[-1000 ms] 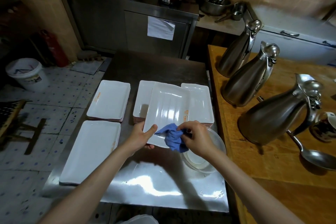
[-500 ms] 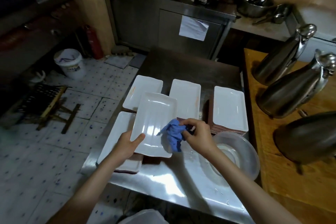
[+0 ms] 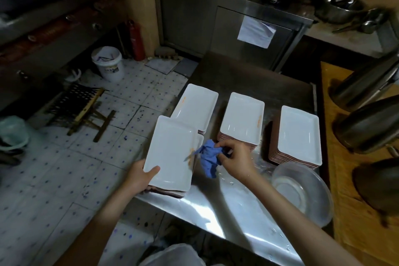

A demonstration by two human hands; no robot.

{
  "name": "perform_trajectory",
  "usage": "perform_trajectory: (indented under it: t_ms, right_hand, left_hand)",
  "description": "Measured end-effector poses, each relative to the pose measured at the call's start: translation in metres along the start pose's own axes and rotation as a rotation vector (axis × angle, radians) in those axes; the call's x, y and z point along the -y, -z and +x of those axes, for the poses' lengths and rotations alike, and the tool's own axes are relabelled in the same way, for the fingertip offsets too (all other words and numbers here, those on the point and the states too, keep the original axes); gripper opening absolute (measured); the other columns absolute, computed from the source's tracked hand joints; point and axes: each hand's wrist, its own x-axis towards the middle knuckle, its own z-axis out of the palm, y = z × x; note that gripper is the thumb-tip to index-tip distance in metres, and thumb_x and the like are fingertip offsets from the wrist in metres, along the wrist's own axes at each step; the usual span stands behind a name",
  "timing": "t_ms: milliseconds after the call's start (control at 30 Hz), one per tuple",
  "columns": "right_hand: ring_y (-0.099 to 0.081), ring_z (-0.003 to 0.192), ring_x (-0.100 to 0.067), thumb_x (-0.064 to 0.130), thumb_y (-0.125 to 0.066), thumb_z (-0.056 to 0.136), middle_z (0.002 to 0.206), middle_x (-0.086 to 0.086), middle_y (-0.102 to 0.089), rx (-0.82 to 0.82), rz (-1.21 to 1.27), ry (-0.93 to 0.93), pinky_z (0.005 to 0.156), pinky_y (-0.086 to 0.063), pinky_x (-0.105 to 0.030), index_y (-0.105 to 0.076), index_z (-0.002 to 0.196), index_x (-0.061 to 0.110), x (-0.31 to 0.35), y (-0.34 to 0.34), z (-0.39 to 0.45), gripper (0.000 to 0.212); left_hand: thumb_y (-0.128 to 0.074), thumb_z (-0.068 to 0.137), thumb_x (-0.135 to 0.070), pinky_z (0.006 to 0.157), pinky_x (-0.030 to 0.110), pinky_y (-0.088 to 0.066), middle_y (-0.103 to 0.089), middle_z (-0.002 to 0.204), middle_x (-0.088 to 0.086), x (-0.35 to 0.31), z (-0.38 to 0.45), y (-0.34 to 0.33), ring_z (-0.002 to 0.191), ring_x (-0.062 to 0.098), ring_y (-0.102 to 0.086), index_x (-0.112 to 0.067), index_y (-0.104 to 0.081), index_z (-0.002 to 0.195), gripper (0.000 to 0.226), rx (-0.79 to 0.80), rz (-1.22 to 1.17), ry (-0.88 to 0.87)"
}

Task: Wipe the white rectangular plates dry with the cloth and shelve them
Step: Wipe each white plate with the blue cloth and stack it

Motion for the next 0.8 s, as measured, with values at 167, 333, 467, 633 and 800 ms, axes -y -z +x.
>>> perform_trajectory:
  t_ms: [167,333,467,633,800]
  right_hand:
    - [-0.053,0.065,-0.007,-0.005,-0.064,0.074,0.077,0.003,-0.063,0.010,-0.017,-0.002,0.057,-0.038,-0.006,-0.072,0.090,0.012,0.005,-0.005,0.002,0.025]
    - [-0.052,0.063,-0.005,-0.005,-0.064,0.074,0.075,0.004,-0.062,0.016,-0.014,-0.002,0.055,-0.037,-0.004,-0.072,0.089,0.011,0.010,-0.008,0.003,0.023]
    - [-0.053,0.065,-0.007,-0.005,-0.063,0.074,0.076,0.003,-0.063,0.016,-0.014,-0.004,0.055,-0.039,-0.006,-0.072,0.088,0.012,0.010,-0.011,0.006,0.024]
    - [-0.051,0.064,-0.001,-0.006,-0.063,0.075,0.076,0.003,-0.062,0.008,-0.016,0.006,0.057,-0.040,-0.007,-0.072,0.089,0.009,0.013,-0.012,0.009,0.022]
    - [-0.051,0.064,0.001,-0.006,-0.063,0.075,0.076,0.004,-0.062,0.016,-0.020,0.014,0.058,-0.040,-0.006,-0.072,0.090,0.008,0.015,-0.012,0.010,0.023]
  left_hand:
    - [-0.067,0.086,-0.009,0.081,0.027,-0.045,-0.067,0.113,0.012,0.002,0.000,0.008,0.094,0.021,-0.060,-0.002,-0.060,0.120,0.035,-0.026,0.104,-0.077]
    - [-0.074,0.081,-0.019,0.079,0.030,-0.049,-0.068,0.108,0.005,0.006,0.005,0.014,0.094,0.021,-0.063,-0.011,-0.062,0.118,0.040,-0.062,0.234,-0.145]
    - [-0.077,0.076,-0.030,0.070,0.029,-0.048,-0.068,0.103,0.001,0.006,0.010,0.014,0.088,0.019,-0.063,-0.019,-0.064,0.115,0.042,-0.145,0.353,-0.187]
    - [-0.078,0.074,-0.038,0.065,0.027,-0.042,-0.065,0.100,0.002,0.000,0.012,0.013,0.086,0.021,-0.061,-0.026,-0.064,0.118,0.048,-0.185,0.480,-0.181]
    - [-0.078,0.073,-0.043,0.065,0.026,-0.041,-0.058,0.097,0.001,0.004,0.015,0.012,0.084,0.019,-0.057,-0.026,-0.064,0.117,0.050,-0.150,0.539,-0.161]
